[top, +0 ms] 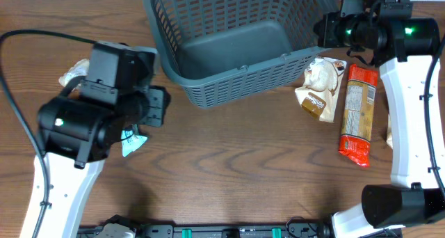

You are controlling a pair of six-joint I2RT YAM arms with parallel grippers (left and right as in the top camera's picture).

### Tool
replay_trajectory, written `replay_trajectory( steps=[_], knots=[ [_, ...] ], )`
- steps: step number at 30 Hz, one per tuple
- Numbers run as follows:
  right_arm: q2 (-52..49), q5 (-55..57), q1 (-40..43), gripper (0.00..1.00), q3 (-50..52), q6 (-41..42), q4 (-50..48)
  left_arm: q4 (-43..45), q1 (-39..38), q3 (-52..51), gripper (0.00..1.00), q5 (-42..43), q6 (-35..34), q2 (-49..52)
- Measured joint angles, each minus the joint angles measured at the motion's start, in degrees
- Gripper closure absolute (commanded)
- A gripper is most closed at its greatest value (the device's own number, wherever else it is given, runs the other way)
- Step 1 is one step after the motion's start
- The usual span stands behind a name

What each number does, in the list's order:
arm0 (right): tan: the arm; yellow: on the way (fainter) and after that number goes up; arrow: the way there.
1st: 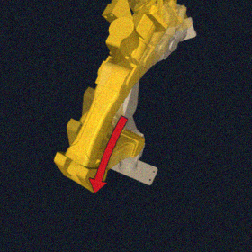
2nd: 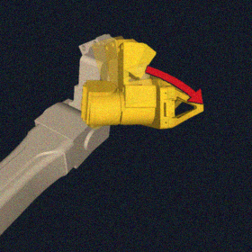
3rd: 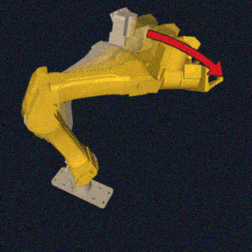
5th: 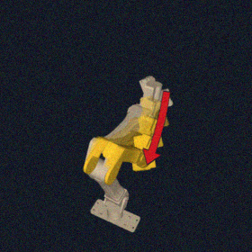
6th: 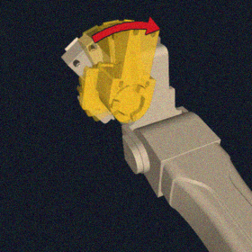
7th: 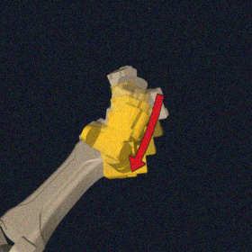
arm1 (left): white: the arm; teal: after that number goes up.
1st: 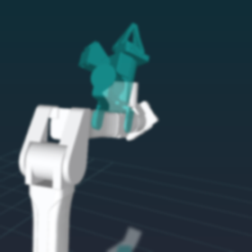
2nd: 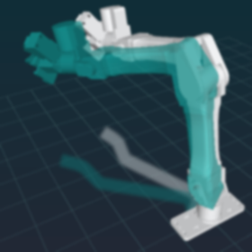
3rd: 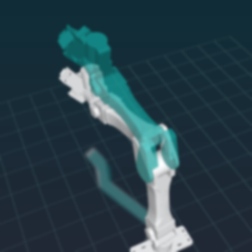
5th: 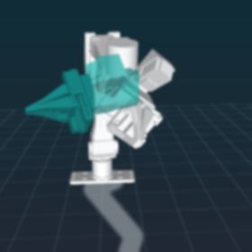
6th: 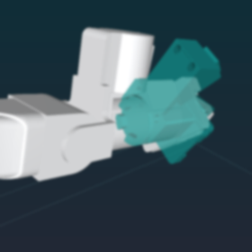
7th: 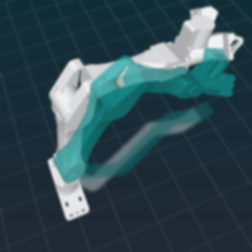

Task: Pack container
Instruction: 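Reach both grippers to the basket rims and grip its sides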

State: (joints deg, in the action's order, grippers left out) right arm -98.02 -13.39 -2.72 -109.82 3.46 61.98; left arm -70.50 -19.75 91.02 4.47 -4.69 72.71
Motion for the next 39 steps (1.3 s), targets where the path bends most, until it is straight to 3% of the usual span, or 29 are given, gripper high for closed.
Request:
replay_trajectory(
  steps=[4,10,25,39],
  knots=[
    [-1.40,0.13,0.00,0.99,-0.07,0.00,0.20,0.48,-2.93,0.00,0.70,0.00,-0.11,1.40],
    [-3.82,0.57,0.02,0.99,-0.11,-0.04,1.03,0.48,-5.03,0.00,0.73,-0.02,-0.02,4.87],
    [-4.09,2.78,0.02,0.99,-0.59,-0.26,3.69,2.84,-5.25,0.00,0.76,0.02,0.00,13.77],
    [-4.09,5.22,-3.63,0.99,-1.11,-1.14,10.16,6.54,-5.20,0.00,0.75,-0.22,0.00,14.25]
  ],
)
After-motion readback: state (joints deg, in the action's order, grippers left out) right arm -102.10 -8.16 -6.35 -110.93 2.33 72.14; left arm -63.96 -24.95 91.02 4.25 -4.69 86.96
